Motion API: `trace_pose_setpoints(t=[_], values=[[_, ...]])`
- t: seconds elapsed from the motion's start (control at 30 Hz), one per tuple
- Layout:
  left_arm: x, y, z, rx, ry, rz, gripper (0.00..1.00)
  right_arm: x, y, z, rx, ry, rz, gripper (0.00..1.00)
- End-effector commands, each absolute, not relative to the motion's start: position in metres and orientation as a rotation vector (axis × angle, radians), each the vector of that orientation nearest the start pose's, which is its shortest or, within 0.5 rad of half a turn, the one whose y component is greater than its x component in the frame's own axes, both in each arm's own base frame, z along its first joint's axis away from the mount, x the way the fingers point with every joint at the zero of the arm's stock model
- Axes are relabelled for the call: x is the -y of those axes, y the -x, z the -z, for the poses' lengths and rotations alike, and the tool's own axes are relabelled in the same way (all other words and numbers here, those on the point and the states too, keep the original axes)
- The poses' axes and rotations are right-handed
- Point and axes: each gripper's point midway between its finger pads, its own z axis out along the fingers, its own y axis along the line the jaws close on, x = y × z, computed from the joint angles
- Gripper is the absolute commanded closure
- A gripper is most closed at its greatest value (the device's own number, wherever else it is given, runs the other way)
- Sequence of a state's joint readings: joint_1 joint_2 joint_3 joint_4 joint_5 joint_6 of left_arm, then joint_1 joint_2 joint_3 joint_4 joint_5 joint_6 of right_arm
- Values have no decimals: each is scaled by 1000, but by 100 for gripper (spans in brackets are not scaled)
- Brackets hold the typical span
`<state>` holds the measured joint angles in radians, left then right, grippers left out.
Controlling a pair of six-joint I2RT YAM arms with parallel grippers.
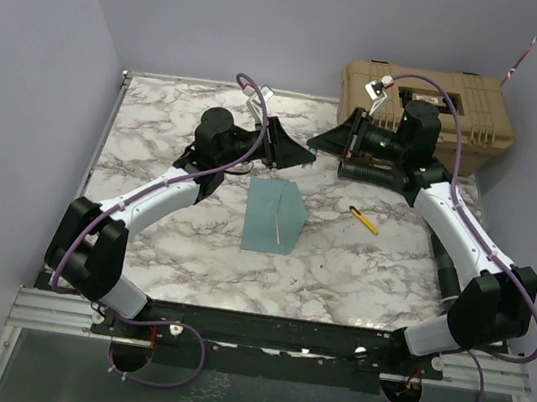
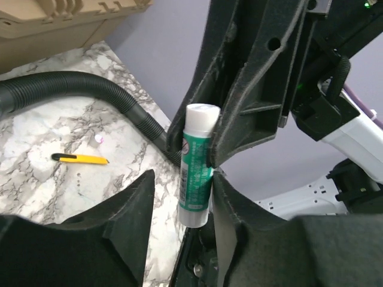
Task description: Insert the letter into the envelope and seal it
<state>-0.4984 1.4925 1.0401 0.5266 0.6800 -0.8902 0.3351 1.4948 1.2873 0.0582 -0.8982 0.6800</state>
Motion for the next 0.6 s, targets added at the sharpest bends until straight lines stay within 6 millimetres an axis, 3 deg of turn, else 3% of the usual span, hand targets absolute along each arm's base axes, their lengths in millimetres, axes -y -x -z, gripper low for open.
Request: trace_pose_setpoints(t=[0.0, 0.13, 0.23, 0.33, 0.4, 0.47, 0.57], values=[[334, -313, -323, -1700, -339, 1628, 65, -287, -326, -332, -1851, 449, -1550, 99], [333, -311, -328, -1657, -390, 1600, 100, -286, -332, -334, -1861, 383, -1532, 93], [332, -312, -331, -1640, -396, 1579, 100, -282, -336, -335, -1873, 319, -1501, 75], [330, -317, -332, -1638, -359, 1559, 100, -276, -339, -336, -1871, 250, -1450, 44], [327, -322, -332, -1638, -306, 1540, 100, -269, -340, -335, -1860, 204, -1404, 29], [323, -330, -335, -1634, -234, 1517, 100, -268, -335, -336, -1827, 227, -1404, 22], [317, -340, -339, -1624, -121, 1499, 100, -273, -321, -331, -1795, 334, -1434, 21]])
